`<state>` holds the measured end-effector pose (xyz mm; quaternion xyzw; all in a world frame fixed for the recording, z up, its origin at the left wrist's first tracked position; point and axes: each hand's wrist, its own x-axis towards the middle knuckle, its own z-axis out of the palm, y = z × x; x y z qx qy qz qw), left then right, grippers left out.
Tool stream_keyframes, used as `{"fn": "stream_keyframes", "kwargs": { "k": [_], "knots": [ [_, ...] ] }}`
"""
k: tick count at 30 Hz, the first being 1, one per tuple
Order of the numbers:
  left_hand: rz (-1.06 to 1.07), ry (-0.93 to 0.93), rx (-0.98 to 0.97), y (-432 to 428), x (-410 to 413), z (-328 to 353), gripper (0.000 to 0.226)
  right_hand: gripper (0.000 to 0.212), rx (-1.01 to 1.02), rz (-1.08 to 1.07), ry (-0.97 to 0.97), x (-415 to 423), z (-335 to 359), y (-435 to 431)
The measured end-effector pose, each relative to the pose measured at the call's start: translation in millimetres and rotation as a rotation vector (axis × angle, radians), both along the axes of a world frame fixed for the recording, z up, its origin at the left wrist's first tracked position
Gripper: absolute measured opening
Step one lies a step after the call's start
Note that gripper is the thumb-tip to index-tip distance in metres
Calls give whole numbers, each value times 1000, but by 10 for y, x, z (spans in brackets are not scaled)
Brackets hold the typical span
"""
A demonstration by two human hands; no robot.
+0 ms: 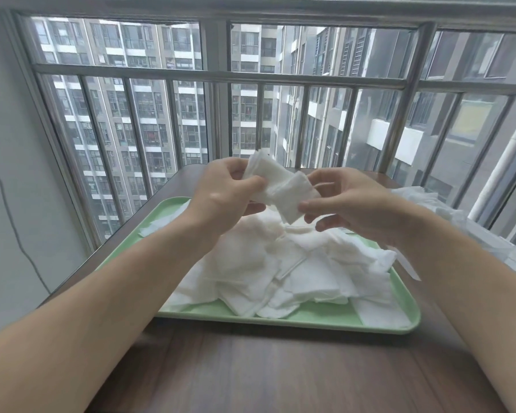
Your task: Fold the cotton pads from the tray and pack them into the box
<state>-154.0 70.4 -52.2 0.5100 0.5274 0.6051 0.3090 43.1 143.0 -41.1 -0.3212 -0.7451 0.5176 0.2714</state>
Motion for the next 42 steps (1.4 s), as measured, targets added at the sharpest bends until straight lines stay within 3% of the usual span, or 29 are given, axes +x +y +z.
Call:
{"fn": "stream_keyframes", "kwargs": {
  "k": [7,11,15,19,24,28,32,37,42],
  "knots": [
    [28,-20,-16,23,-34,-9,20,13,-47,-31,198,64,47,74],
    [-105,5,-39,6,8,-25,18,24,-44,83,183,59,52,42],
    [-162,15,-32,1,55,-41,12,38,22,58,156,31,31,41],
    [-142,30,-50,-8,24,-24,14,5,100,-26,168,37,61,44],
    [-120,73,-74,-34,43,-6,17,7,252,-4,157,44,103,6],
    [-124,84,-74,-44,49,-6,17,9,213,76,224,82,117,16],
    [-159,101,-59,-44,38,-10,15,16,202,163,174,96,116,2],
    [-256,131,-34,-63,64,-7,21,30,403,76,109,61,114,-17],
    [-277,166,-29,-72,71,-10,18,29,631,-22,22,23,113,-50]
  ]
}}
